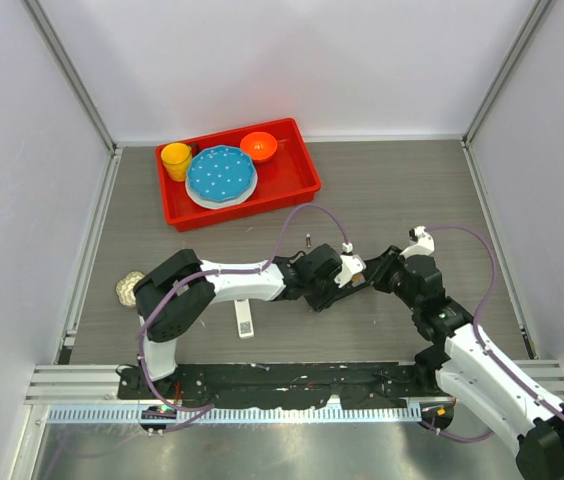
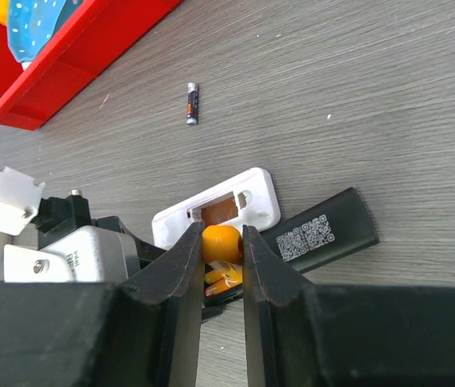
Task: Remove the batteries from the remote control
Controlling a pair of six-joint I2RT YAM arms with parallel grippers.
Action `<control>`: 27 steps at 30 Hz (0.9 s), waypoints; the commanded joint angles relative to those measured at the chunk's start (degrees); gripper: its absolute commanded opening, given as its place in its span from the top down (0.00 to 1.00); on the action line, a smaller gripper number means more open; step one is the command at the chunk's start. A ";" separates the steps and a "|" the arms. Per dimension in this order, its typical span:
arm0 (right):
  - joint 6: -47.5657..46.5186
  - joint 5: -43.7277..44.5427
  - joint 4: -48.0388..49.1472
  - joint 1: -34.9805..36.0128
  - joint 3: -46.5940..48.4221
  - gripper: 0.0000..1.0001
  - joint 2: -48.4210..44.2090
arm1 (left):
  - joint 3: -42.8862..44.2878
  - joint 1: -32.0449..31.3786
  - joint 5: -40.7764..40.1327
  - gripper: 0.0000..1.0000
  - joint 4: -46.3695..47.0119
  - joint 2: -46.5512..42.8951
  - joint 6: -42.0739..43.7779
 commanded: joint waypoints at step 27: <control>10.40 -14.09 -2.54 1.24 7.44 0.99 -7.16 | -0.39 1.18 -0.08 1.00 -3.16 4.19 -1.17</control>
